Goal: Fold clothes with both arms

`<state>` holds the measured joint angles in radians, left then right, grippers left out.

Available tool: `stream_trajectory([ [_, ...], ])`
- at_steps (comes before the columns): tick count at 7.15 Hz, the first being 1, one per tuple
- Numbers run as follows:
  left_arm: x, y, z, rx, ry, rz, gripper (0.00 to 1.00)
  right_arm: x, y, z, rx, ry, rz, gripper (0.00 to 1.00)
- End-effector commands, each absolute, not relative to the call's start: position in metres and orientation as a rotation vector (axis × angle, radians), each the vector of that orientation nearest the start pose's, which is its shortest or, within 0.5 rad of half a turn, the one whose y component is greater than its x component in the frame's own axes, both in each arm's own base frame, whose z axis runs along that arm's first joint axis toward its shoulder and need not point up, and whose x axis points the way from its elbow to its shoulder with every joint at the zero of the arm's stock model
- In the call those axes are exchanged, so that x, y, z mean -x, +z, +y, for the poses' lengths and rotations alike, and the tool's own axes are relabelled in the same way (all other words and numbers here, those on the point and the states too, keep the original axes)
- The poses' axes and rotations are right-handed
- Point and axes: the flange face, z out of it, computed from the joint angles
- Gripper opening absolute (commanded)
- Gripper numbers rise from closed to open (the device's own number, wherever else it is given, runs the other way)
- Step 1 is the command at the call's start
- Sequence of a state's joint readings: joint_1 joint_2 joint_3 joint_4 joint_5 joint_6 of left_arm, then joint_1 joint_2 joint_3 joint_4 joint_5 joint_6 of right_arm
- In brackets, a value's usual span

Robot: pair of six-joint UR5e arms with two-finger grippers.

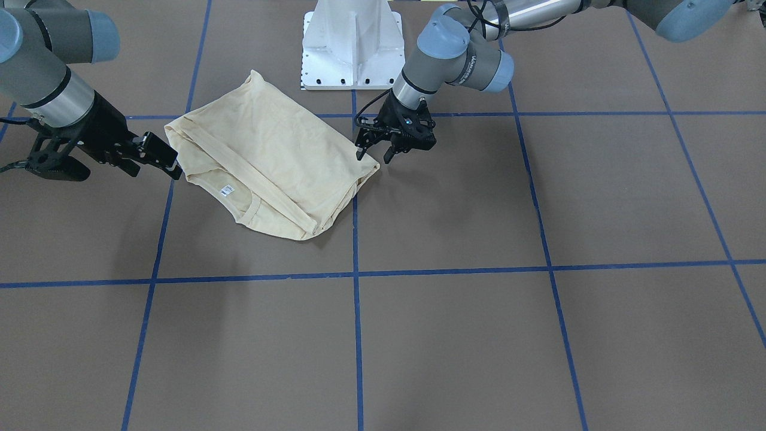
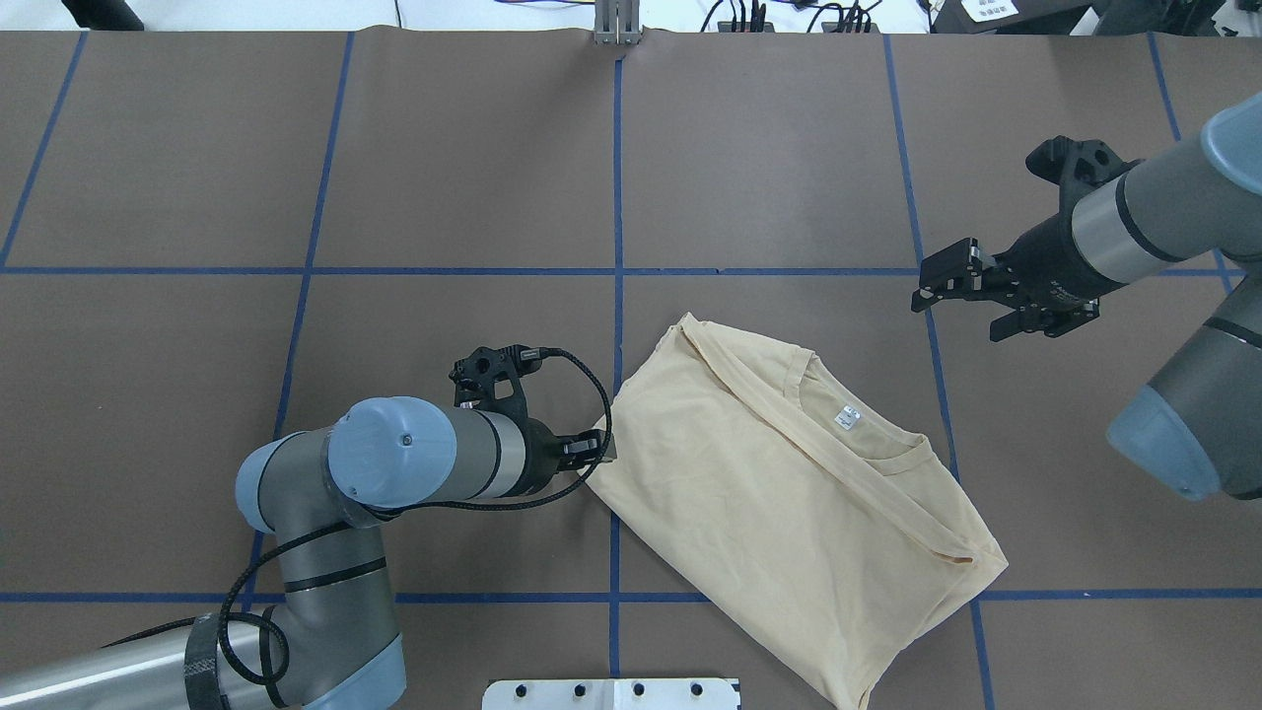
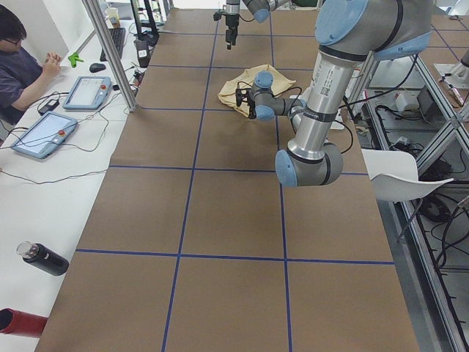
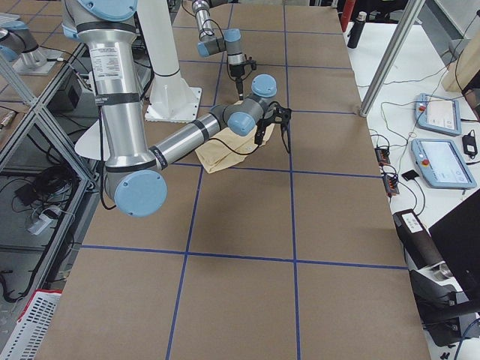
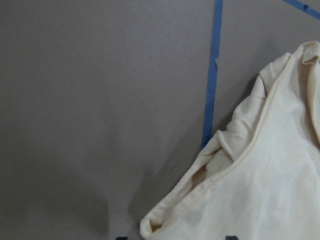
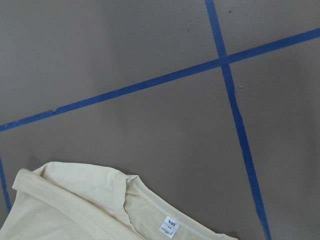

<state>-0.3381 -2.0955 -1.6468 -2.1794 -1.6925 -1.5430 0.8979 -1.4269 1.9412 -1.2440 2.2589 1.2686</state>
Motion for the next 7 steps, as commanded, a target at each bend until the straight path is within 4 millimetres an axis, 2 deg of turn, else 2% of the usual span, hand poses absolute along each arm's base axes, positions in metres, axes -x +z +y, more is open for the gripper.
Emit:
stream_trajectory([
  [1, -0.5950, 0.2509, -0.3384, -0.116, -0.198, 1.199, 0.72, 0.2727, 0.3681, -0.4553, 0.079, 0.254, -1.029, 1.00],
  [4, -0.5972, 0.2523, -0.3392, -0.114, -0.199, 1.195, 0.70, 0.2723, 0.3697, -0.4548, 0.081, 0.256, -1.027, 1.00],
  [6, -0.5992, 0.2520, -0.3399, -0.115, -0.198, 1.193, 0.60, 0.2724, 0.3690, -0.4552, 0.079, 0.256, -1.027, 1.00],
  [7, -0.6010, 0.2527, -0.3405, -0.114, -0.199, 1.190, 0.59, 0.2718, 0.3689, -0.4555, 0.079, 0.256, -1.028, 1.00],
])
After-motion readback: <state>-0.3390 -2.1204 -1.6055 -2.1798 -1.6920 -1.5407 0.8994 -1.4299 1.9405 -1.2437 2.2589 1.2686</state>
